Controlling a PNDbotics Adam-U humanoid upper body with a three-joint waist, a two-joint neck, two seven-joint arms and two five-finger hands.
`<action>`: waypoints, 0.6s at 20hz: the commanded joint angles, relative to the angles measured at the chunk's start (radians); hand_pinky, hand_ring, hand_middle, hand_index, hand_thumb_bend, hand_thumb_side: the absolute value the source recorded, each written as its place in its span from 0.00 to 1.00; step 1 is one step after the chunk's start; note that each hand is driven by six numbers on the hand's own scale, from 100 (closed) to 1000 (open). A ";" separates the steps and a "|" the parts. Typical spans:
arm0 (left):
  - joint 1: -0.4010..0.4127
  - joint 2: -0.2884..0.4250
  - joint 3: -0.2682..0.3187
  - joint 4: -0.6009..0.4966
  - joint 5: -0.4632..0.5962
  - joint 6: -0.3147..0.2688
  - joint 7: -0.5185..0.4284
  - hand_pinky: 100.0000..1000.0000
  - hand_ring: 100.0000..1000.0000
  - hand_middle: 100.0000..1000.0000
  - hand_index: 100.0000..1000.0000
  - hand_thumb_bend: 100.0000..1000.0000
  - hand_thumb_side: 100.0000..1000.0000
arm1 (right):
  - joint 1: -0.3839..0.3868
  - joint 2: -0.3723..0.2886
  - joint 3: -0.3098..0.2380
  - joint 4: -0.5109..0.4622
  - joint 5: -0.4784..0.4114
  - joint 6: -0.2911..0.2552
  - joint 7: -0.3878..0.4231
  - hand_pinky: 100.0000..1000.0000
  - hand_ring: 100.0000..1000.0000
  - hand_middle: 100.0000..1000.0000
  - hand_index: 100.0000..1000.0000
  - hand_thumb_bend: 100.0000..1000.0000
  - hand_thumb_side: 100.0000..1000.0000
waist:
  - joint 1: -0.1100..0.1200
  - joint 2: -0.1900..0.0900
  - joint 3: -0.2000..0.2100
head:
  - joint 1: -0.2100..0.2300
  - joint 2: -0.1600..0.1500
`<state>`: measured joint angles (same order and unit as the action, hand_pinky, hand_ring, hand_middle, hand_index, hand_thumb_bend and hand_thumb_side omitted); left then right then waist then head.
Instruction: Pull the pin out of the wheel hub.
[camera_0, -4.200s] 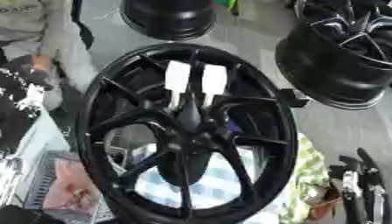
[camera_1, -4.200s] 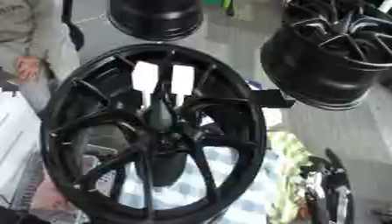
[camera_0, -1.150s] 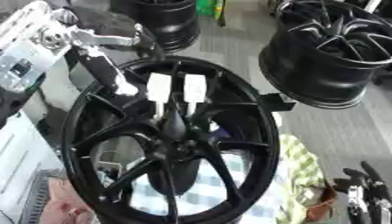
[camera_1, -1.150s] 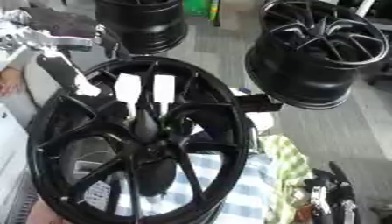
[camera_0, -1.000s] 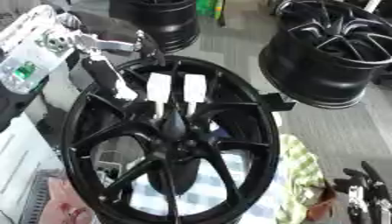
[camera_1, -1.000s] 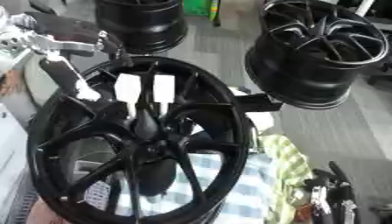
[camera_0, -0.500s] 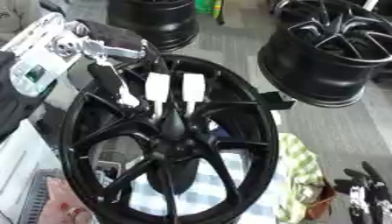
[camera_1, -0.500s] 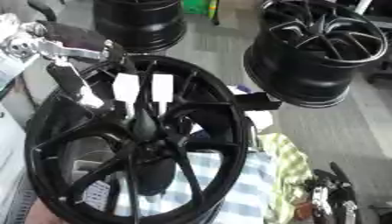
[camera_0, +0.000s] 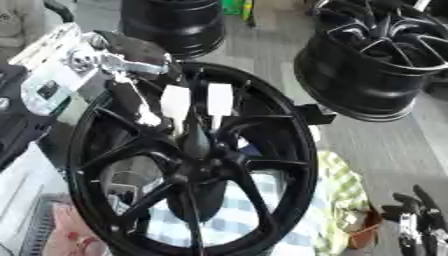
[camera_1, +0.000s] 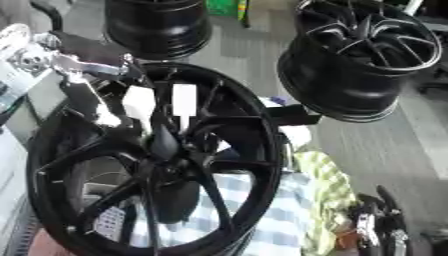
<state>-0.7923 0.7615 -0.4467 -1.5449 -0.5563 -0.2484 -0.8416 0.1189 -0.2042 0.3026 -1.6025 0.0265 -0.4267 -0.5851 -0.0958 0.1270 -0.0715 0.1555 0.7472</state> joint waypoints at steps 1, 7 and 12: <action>-0.009 0.008 0.003 -0.003 0.004 -0.006 0.024 0.64 0.48 0.44 0.68 0.15 0.33 | -0.002 -0.007 0.000 -0.009 -0.004 -0.002 0.004 0.53 0.55 0.63 0.88 0.00 0.59 | 0.003 -0.009 0.000 | 0.003 -0.001; -0.013 0.011 0.009 -0.009 0.078 0.007 0.100 0.43 0.27 0.19 0.45 0.00 0.27 | -0.001 -0.007 0.000 -0.009 -0.005 -0.001 0.006 0.53 0.55 0.63 0.88 0.00 0.59 | 0.001 -0.010 0.001 | 0.004 0.000; -0.020 0.025 0.031 -0.026 0.119 0.022 0.141 0.40 0.25 0.16 0.43 0.00 0.28 | 0.000 -0.008 -0.001 -0.009 -0.005 0.000 0.005 0.53 0.55 0.63 0.88 0.00 0.59 | 0.002 -0.011 0.004 | 0.002 -0.001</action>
<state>-0.7858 0.7569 -0.4390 -1.5501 -0.4525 -0.2299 -0.7185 0.1211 -0.2041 0.3026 -1.6024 0.0238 -0.4250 -0.5833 -0.0996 0.1271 -0.0674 0.1557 0.7472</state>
